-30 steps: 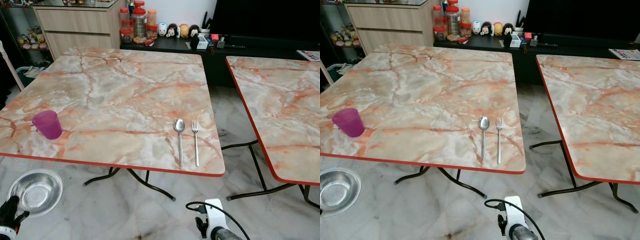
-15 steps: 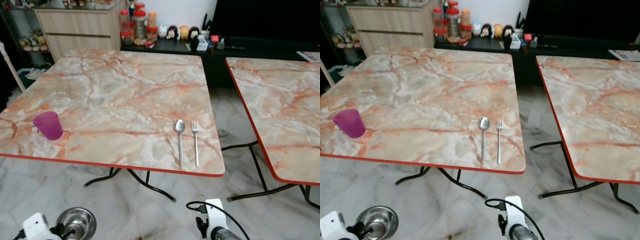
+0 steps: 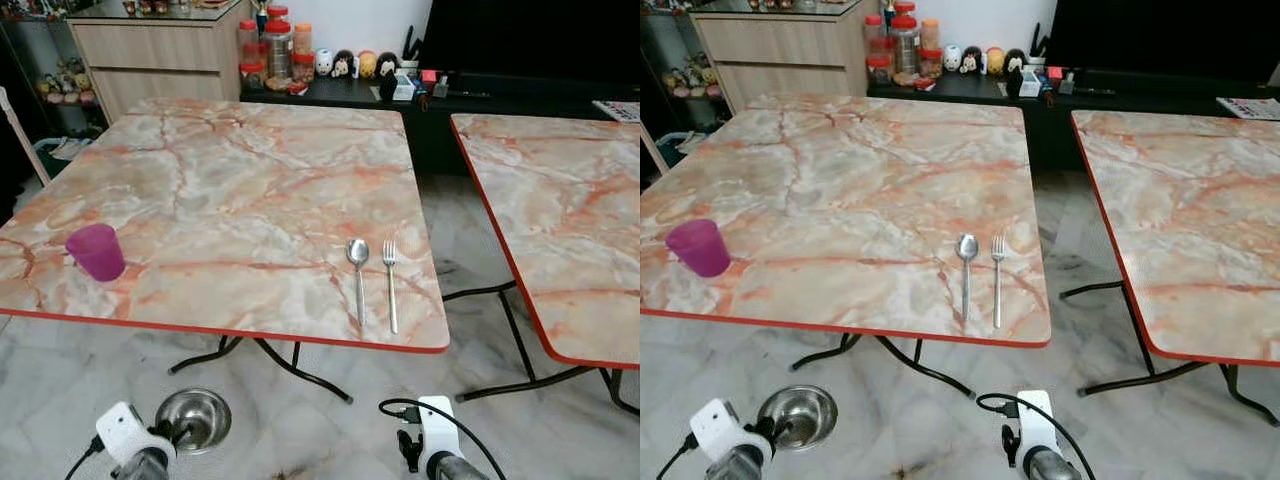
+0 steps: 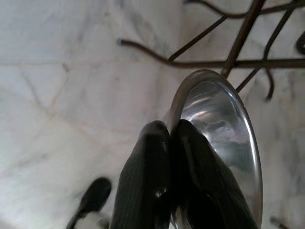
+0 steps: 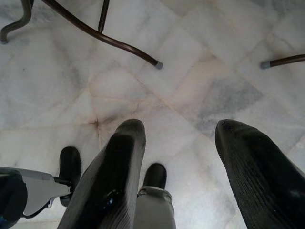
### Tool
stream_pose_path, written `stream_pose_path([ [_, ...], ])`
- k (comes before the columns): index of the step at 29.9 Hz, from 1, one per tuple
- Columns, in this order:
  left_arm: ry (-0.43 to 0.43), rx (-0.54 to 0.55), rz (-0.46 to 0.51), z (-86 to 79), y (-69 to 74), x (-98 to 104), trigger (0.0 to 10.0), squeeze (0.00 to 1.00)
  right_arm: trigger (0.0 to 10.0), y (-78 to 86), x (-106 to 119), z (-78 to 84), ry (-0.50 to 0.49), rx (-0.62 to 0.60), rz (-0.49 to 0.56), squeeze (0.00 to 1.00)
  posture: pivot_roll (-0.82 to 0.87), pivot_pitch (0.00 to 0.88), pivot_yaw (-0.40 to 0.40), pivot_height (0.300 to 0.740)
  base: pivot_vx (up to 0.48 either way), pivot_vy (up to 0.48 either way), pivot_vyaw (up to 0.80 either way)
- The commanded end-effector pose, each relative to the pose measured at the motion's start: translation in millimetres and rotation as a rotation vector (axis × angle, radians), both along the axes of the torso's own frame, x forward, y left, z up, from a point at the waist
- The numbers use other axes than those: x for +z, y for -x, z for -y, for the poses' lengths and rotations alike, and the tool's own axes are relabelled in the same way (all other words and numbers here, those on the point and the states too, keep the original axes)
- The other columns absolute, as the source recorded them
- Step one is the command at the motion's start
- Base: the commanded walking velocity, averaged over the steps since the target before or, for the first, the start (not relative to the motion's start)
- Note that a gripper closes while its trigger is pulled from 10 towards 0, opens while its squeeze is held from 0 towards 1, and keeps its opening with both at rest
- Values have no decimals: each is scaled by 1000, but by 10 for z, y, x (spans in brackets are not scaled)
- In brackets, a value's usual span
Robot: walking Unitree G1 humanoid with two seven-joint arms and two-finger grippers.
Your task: Setting the table
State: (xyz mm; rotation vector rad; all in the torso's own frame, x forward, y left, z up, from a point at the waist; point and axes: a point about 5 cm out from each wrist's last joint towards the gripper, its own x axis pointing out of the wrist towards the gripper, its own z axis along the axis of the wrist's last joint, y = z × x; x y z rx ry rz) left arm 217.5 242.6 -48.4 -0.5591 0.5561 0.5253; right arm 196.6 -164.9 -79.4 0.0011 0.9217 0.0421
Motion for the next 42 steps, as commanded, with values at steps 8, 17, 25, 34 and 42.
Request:
stream_pose_path([
  [8, -2, -51, -50, 161, 11, -72, 10000, 0, 10000, 48, -14, 93, 12, -35, 2, 0, -7, 0, -3, 732, 0, 0, 0],
  [17, -38, -49, -129, 101, 186, -166, 10000, 0, 10000, 137, -53, 121, 4, -78, -10, 0, -36, 0, 19, 732, 0, -157, 0],
  [25, -58, -59, -146, 90, 234, -186, 10000, 0, 10000, 85, -29, 93, 5, -50, 4, 0, -38, 0, 18, 732, 0, -399, 0],
  [34, -91, -94, -182, 78, 330, -231, 10000, 0, 10000, 96, -35, 79, -3, -45, 5, 0, -32, 0, 10, 732, 0, -405, 0],
  [42, -80, -74, -171, 106, 309, -226, 10000, 0, 10000, 55, -14, 108, 9, -31, 7, 0, -24, 0, -8, 732, 0, -398, 0],
])
